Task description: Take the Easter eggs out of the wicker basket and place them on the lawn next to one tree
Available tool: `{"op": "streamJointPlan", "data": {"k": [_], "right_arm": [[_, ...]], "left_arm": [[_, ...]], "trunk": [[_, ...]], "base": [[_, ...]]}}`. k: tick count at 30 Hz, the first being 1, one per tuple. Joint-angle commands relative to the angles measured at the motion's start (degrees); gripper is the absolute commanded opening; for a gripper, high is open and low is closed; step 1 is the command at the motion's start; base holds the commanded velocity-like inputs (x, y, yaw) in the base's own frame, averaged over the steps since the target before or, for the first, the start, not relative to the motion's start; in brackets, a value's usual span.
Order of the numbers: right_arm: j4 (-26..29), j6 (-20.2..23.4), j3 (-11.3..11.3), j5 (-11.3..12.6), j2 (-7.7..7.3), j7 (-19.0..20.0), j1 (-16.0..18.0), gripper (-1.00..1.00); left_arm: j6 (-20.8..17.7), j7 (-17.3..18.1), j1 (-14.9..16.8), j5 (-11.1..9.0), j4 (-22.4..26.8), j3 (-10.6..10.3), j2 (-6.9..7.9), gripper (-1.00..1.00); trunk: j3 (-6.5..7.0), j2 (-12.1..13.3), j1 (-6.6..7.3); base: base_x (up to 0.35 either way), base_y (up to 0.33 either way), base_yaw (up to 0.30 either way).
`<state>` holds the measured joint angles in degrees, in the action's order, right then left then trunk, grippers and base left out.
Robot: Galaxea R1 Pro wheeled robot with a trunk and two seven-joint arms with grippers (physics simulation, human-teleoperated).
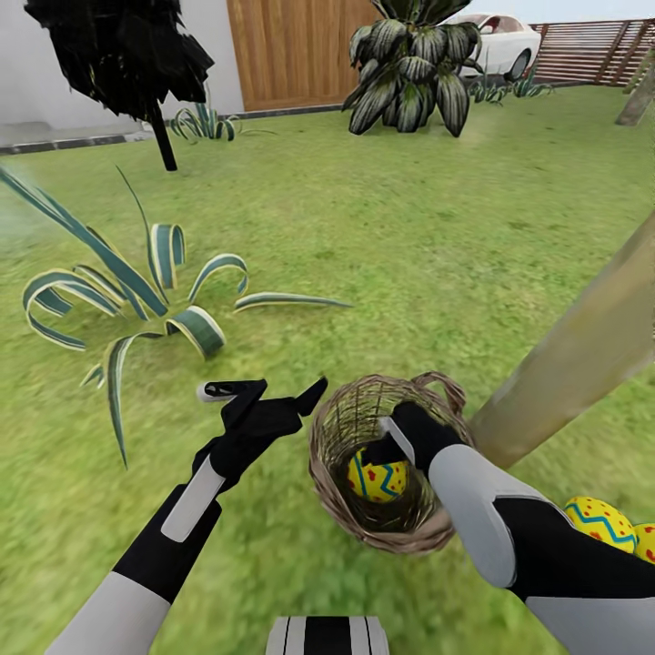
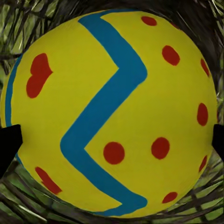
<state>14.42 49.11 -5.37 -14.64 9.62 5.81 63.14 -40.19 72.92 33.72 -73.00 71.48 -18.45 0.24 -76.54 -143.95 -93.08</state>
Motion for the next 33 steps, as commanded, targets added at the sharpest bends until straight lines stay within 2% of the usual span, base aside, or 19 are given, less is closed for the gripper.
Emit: {"op": "streamJointPlan", "data": {"k": [1,4,10,13,18,21,24,27,30,33], "right_arm": [[0.15,0.27,-0.46,-0.73,-0.02,1.09,-0.01,-1.0],[0.17,0.43,-0.51,-0.74,-0.29,4.33,0.03,-1.0],[0.17,2.9,-0.44,-0.88,-4.9,15.72,0.02,-1.0],[0.17,2.99,-0.43,-0.83,-7.0,16.57,0.01,-1.0],[0.17,2.97,-0.43,-0.78,-8.33,17.52,0.03,-1.0],[0.17,3.0,-0.15,-1.02,-10.14,24.33,0.0,-1.0],[0.17,3.0,-0.09,-0.86,-11.19,26.69,0.02,-1.0],[0.09,3.16,0.06,-1.24,-12.82,34.49,0.03,-1.0],[0.08,3.28,0.03,-0.99,-14.62,36.88,0.02,-1.0],[0.01,3.34,0.07,-1.18,-16.62,47.2,-0.02,-1.0]], "left_arm": [[-0.59,0.03,0.03,-0.39,-0.02,-0.1,0.03,1.0],[-0.59,0.03,0.03,-0.39,-0.02,-0.1,0.03,1.0],[-0.59,-0.05,0.03,-0.34,-0.02,-0.1,0.01,1.0],[-0.59,-0.06,0.03,-0.31,-0.02,-0.1,-0.05,1.0],[-0.59,-0.06,0.03,-0.31,-0.02,-0.1,-0.06,1.0],[-0.59,-0.06,0.03,-0.31,-0.04,-0.1,-0.06,1.0],[-0.59,-0.06,0.03,-0.31,-0.03,-0.1,-0.06,1.0],[-0.59,-0.06,0.03,-0.31,-0.02,-0.1,-0.06,1.0],[-0.59,-0.06,0.03,-0.31,-0.04,-0.1,-0.06,1.0],[-0.59,-0.06,0.03,-0.31,-0.02,-0.1,-0.06,1.0]], "trunk": [[0.19,0.0,0.03],[0.85,0.04,0.11],[2.18,0.12,0.26],[2.85,0.16,0.34],[3.95,0.23,0.47],[4.62,0.27,0.55],[5.28,0.31,0.62],[5.95,0.35,0.7],[6.61,0.39,0.78],[7.28,0.43,0.86]], "base": [[0.0,0.0,0.0],[0.0,0.0,0.0],[0.0,0.0,0.0],[0.0,0.0,0.0],[0.0,0.0,0.0],[0.0,0.0,0.0],[0.0,0.0,0.0],[0.0,0.0,0.0],[0.0,0.0,0.0],[0.0,0.0,0.0]]}}
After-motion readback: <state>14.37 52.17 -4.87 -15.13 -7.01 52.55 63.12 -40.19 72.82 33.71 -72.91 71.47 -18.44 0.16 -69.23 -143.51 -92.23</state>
